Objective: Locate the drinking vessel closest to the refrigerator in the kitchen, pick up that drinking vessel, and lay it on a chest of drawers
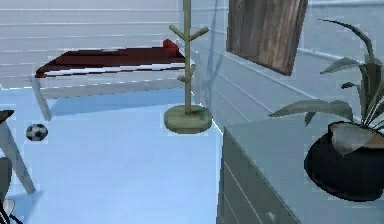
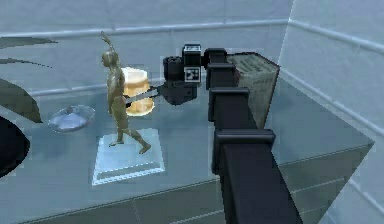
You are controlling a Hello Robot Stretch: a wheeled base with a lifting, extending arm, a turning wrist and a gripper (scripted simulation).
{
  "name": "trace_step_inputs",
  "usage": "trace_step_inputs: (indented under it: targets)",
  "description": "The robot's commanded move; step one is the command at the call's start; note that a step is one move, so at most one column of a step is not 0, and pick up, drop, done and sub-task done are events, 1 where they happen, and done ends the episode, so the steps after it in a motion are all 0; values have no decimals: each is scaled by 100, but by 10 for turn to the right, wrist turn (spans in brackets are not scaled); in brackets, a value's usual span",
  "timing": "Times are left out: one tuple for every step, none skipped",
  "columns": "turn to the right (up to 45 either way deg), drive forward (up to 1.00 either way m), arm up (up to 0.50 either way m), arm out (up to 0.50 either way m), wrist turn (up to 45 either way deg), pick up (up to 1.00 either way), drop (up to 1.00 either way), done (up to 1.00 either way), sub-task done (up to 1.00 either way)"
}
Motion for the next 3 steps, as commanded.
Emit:
trace_step_inputs:
  targets:
    - [0,0,0,0,60,0,0,0,0]
    - [0,0,-12,0,0,0,0,0,0]
    - [0,0,0,0,0,0,100,0,0]
